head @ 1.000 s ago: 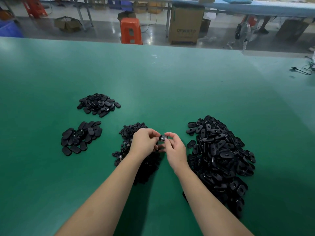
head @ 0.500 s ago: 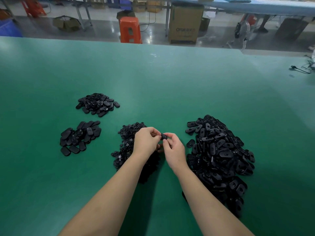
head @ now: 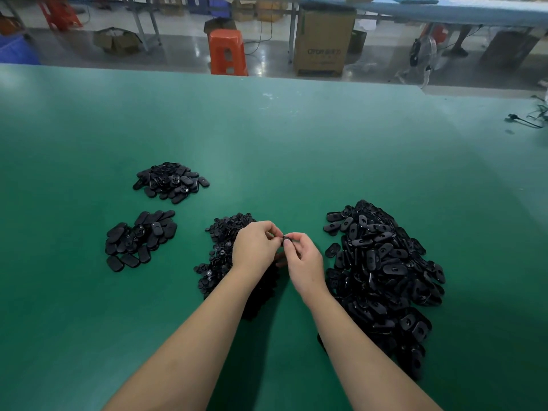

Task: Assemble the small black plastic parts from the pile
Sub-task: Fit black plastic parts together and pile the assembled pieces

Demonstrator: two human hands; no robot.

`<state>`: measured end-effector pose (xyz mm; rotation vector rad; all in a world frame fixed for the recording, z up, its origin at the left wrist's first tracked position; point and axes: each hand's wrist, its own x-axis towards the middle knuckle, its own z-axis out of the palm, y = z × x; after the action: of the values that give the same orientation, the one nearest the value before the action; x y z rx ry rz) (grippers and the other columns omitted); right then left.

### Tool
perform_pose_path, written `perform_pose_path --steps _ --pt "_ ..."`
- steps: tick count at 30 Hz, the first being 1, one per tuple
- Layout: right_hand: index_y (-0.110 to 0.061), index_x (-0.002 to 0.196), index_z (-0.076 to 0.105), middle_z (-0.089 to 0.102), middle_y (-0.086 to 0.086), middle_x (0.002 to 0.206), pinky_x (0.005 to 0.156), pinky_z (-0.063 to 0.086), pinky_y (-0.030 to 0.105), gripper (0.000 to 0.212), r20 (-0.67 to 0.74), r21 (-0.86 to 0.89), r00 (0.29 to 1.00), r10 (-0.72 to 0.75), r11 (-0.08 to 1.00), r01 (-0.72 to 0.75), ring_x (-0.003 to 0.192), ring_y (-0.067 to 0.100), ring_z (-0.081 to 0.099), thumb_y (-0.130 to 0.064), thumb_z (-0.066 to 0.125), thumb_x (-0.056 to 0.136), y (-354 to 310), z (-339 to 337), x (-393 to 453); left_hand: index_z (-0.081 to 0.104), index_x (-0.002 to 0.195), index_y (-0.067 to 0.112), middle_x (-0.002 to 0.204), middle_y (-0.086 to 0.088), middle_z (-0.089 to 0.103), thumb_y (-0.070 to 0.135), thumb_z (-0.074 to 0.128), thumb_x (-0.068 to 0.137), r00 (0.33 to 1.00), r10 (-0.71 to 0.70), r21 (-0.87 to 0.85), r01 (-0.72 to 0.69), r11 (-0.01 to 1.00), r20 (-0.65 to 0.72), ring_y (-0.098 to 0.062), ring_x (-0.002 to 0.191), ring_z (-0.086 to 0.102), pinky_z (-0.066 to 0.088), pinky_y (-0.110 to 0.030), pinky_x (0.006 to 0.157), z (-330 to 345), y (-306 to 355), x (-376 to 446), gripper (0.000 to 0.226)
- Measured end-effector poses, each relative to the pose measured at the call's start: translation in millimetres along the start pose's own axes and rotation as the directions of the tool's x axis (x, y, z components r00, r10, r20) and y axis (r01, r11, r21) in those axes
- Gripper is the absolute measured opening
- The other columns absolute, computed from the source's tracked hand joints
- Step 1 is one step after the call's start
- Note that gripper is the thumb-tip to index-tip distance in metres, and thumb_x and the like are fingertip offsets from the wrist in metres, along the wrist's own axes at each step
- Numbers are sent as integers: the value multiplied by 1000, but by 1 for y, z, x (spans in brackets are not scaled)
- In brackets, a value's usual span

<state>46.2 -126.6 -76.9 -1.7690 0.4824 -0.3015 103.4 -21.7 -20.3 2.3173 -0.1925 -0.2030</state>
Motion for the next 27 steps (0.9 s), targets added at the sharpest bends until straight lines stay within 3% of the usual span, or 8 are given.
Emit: perform_pose_path --steps 3,7,10,13,16,20,22,27 --pt "-32 95 63 75 -10 90 82 60 45 13 3 76 1000 13 997 -13 82 12 72 -21 56 99 1 0 0 72 82 26 83 5 69 22 72 83 999 47 76 -45 996 -14 -16 80 64 55 -35 77 0 2 1 5" --pt "-30 95 62 75 -2 91 81 60 52 17 -13 137 999 42 990 -40 81 23 72 -16 53 101 2 0 0 73 100 22 92 2 71 22 78 83 999 11 -26 -10 1000 41 -16 88 65 51 -29 82 2 1 5 17" --pt "-28 94 60 74 3 89 77 58 56 16 -8 142 999 51 989 -50 75 27 72 -16 50 101 2 0 1 72 83 24 77 9 71 22 81 81 998 -3 -72 7 997 67 -10 74 65 47 -21 69 3 -2 5 9" --pt "-32 94 59 74 -2 88 78 59 52 13 -1 106 999 34 994 -34 74 20 72 -23 52 99 2 1 1 73 76 24 69 8 71 22 82 78 997 -23 -153 35 988 79 -8 55 60 51 -23 63 2 -5 6 10" --pt "-33 97 59 74 -6 92 82 58 48 10 3 92 1000 23 996 -23 85 17 71 -24 54 98 4 1 1 77 82 20 70 4 74 18 79 81 995 -18 -182 35 983 94 -11 55 63 60 -31 70 1 -7 7 3" --pt "-33 97 58 73 -12 93 82 58 39 13 -5 75 1000 15 997 -14 88 8 69 -21 55 99 6 1 2 74 79 23 62 2 71 14 73 86 992 -14 -156 33 987 124 -9 45 61 62 -33 67 0 -7 7 12" --pt "-33 97 58 73 -16 93 82 57 36 13 -5 68 1000 12 998 -11 88 5 68 -21 55 99 7 1 2 74 78 22 63 1 72 13 72 86 993 -14 -149 32 988 121 -8 45 61 61 -32 66 0 -7 6 12" --pt "-36 96 58 72 -15 94 85 57 44 16 2 56 1000 14 998 -14 88 9 68 -21 54 99 6 1 2 76 82 18 73 3 74 15 72 85 996 4 -80 3 997 91 -11 58 64 59 -30 72 0 -4 2 5"
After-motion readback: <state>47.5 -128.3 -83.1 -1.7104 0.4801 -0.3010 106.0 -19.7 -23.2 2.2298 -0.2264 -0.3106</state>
